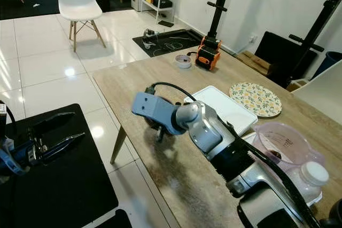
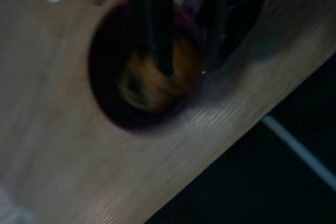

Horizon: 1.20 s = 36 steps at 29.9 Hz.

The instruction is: Restocking fridge

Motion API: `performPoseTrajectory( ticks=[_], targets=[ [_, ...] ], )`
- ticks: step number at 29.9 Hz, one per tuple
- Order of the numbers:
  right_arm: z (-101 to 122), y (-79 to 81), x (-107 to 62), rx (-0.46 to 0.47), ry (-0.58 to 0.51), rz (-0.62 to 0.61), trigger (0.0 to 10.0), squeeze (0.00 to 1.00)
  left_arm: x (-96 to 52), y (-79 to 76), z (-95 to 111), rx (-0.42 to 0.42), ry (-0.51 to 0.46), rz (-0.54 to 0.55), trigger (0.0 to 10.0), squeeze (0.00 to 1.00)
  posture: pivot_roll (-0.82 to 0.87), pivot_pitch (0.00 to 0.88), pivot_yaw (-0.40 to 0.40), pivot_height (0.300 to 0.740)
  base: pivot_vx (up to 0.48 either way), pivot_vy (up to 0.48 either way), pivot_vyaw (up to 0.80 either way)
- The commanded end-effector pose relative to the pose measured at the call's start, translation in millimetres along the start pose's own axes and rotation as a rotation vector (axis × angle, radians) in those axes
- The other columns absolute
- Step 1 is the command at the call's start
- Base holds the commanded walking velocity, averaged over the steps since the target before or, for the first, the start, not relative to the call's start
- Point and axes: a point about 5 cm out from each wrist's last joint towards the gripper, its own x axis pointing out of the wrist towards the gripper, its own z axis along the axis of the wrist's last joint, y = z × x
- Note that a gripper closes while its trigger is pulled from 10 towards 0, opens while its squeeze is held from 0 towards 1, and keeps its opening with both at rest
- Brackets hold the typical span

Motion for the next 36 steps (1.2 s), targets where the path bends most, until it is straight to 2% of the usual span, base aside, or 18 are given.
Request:
performPoseTrajectory(
  ticks=[1,6,7,8,12,13,14,15,16,18,21,24,26,29,33,35,36],
  targets=[
    [-3.0,-4.1,1.8,-0.018,0.031,-0.056,10.0,1.0,3.1,-2.9,2.1,0.016,0.015,-0.023,10.0,0.0,-0.06,0.0,-0.092,0.74,0.0,0.0,0.0],
    [-3.5,-7.5,2.2,-0.019,0.041,-0.101,10.0,1.0,3.5,-3.6,1.8,0.014,0.014,-0.028,10.0,0.0,-0.06,0.0,-0.092,0.74,0.0,0.0,0.0],
    [-3.5,-8.7,1.0,-0.007,0.034,-0.107,10.0,0.99,3.7,-4.0,1.7,0.014,0.014,-0.03,10.0,0.0,-0.06,0.0,-0.092,0.74,0.0,0.0,0.0],
    [-3.2,-10.3,-1.3,0.02,0.018,-0.107,10.0,0.9,3.8,-4.4,1.5,0.013,0.014,-0.032,10.0,0.0,-0.06,0.0,-0.092,0.74,0.0,0.0,0.0],
    [-3.0,-11.5,-3.3,0.046,0.002,-0.104,10.0,0.87,3.9,-4.7,1.4,0.013,0.014,-0.033,10.0,0.0,-0.06,0.0,-0.092,0.74,0.0,0.0,0.0],
    [-1.4,-13.3,-7.6,0.096,-0.044,-0.084,10.0,0.36,4.1,-5.0,1.4,0.012,0.014,-0.035,10.0,0.0,-0.05,0.0,-0.092,0.74,0.0,0.0,0.0],
    [-1.4,-13.3,-7.6,0.096,-0.044,-0.084,10.0,0.36,4.1,-5.0,1.4,0.012,0.014,-0.035,10.0,0.0,-0.05,0.0,-0.092,0.74,0.0,0.0,0.0],
    [1.2,-17.8,-15.7,0.18,-0.131,-0.062,10.0,0.0,4.3,-5.5,1.1,0.011,0.013,-0.036,10.0,0.0,-0.05,0.0,-0.097,0.74,0.0,0.0,0.0],
    [4.9,-25.7,-30.8,0.337,-0.303,-0.023,10.0,0.0,4.3,-6.1,0.2,0.008,0.014,-0.036,10.0,0.0,-0.06,0.0,-0.099,0.74,0.0,0.0,0.0],
    [3.1,-27.8,-40.7,0.441,-0.403,0.022,10.0,0.0,3.5,-6.3,-0.9,0.006,0.018,-0.034,10.0,0.0,-0.06,0.0,-0.099,0.74,0.0,0.0,0.0],
    [-6.4,-27.9,-46.1,0.52,-0.447,0.038,10.0,0.0,1.9,-5.9,-2.2,0.003,0.026,-0.027,10.0,0.0,-0.06,0.0,-0.099,0.74,0.0,0.0,0.0],
    [-24.1,-25.7,-45.4,0.601,-0.442,0.038,10.0,0.0,-1.0,-4.2,-3.7,0.005,0.038,-0.012,10.0,0.0,-0.06,0.0,-0.099,0.74,0.0,0.0,0.0],
    [-36.0,-21.5,-43.7,0.671,-0.453,0.057,10.0,0.0,-3.8,-3.4,-4.3,0.004,0.049,-0.004,10.0,0.0,-0.06,0.0,-0.101,0.74,0.0,0.0,0.0],
    [-53.9,-7.1,-39.5,0.721,-0.473,0.068,10.0,0.0,-9.5,-1.7,-8.1,0.012,0.09,0.026,10.0,0.0,-0.06,0.0,-0.1,0.74,0.0,0.0,0.0],
    [-59.2,1.5,-37.5,0.771,-0.519,0.075,10.0,0.0,-13.4,0.1,-12.5,0.018,0.132,0.048,10.0,0.0,-0.06,0.0,-0.098,0.74,0.0,0.0,0.0],
    [-68.0,10.0,-32.8,0.862,-0.582,0.06,10.0,0.0,-15.8,1.5,-14.7,0.021,0.147,0.061,10.0,0.0,-0.06,0.0,-0.098,0.74,0.0,0.0,0.0],
    [-68.0,10.0,-32.8,0.862,-0.582,0.06,10.0,0.0,-15.8,1.5,-14.7,0.021,0.147,0.061,10.0,0.0,-0.06,0.0,-0.098,0.74,0.0,0.0,0.0]
  ],
)
